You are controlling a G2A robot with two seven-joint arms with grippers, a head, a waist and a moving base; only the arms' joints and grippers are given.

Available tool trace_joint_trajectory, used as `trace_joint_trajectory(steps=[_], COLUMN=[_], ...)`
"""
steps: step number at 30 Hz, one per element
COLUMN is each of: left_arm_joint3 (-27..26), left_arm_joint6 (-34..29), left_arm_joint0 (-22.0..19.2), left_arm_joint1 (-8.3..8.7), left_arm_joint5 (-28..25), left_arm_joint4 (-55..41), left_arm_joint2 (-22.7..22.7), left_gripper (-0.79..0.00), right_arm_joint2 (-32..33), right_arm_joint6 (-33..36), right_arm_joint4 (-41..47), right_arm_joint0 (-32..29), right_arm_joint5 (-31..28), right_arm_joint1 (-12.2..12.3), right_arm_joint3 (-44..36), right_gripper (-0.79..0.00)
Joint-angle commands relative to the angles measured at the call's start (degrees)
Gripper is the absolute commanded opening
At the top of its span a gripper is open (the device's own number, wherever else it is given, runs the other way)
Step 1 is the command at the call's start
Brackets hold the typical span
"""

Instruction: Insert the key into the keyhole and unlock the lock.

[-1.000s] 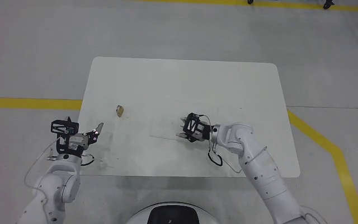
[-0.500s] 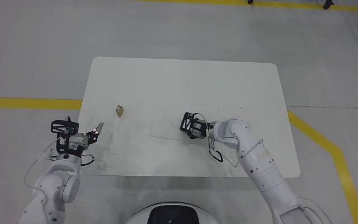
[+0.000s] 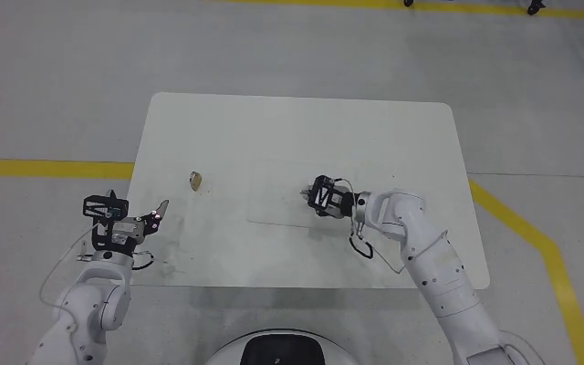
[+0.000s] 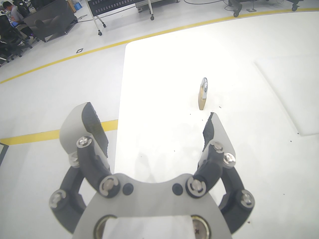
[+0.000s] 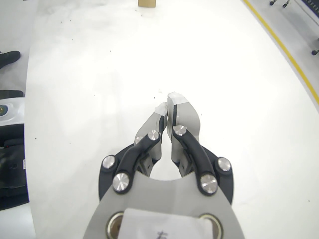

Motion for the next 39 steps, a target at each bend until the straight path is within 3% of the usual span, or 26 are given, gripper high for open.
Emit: trace_joint_trajectory(steps=[1, 8, 13, 16, 26, 29, 32, 36, 39], left_arm_joint3=[0.00, 0.00, 0.00, 0.00, 0.00, -0.84, -1.38, -1.62, -0.68], left_arm_joint6=[0.00, 0.00, 0.00, 0.00, 0.00, 0.25, -1.57, -8.04, -15.53], left_arm_joint0=[0.00, 0.00, 0.00, 0.00, 0.00, -0.41, -1.13, -2.67, -4.70], left_arm_joint1=[0.00, 0.00, 0.00, 0.00, 0.00, 0.04, 0.22, 0.82, 1.49], left_arm_joint5=[0.00, 0.00, 0.00, 0.00, 0.00, -6.13, -17.78, -32.90, -40.62], left_arm_joint4=[0.00, 0.00, 0.00, 0.00, 0.00, -5.61, -16.45, -27.48, -36.86], left_arm_joint2=[0.00, 0.00, 0.00, 0.00, 0.00, -0.59, -1.08, -0.91, -1.48], left_gripper=[0.000, 0.000, 0.000, 0.000, 0.000, 0.000, 0.000, 0.000, 0.000], right_arm_joint2=[1.40, 4.32, 3.19, 2.59, 2.62, 2.43, 0.24, -4.51, -9.48], right_arm_joint6=[-3.91, -18.54, -24.32, -25.22, -24.97, -26.51, -26.78, -27.28, -26.71], right_arm_joint4=[0.35, 11.36, 21.00, 24.91, 24.68, 27.70, 32.38, 43.78, 53.89], right_arm_joint0=[-1.30, -3.85, -3.09, -2.07, -1.95, -2.92, -2.60, 0.30, 3.49], right_arm_joint5=[0.53, 0.41, -0.64, -0.76, -0.44, -0.26, -2.13, -9.66, -9.66], right_arm_joint1=[0.28, 0.23, -0.56, -0.95, -0.95, -1.16, -1.75, -2.94, -3.71], right_arm_joint3=[-0.88, 0.86, 3.60, 5.50, 5.54, 5.06, 4.99, 8.86, 11.53], right_gripper=[-0.785, -0.785, -0.785, -0.785, -0.785, -0.785, -0.785, -0.785, -0.785])
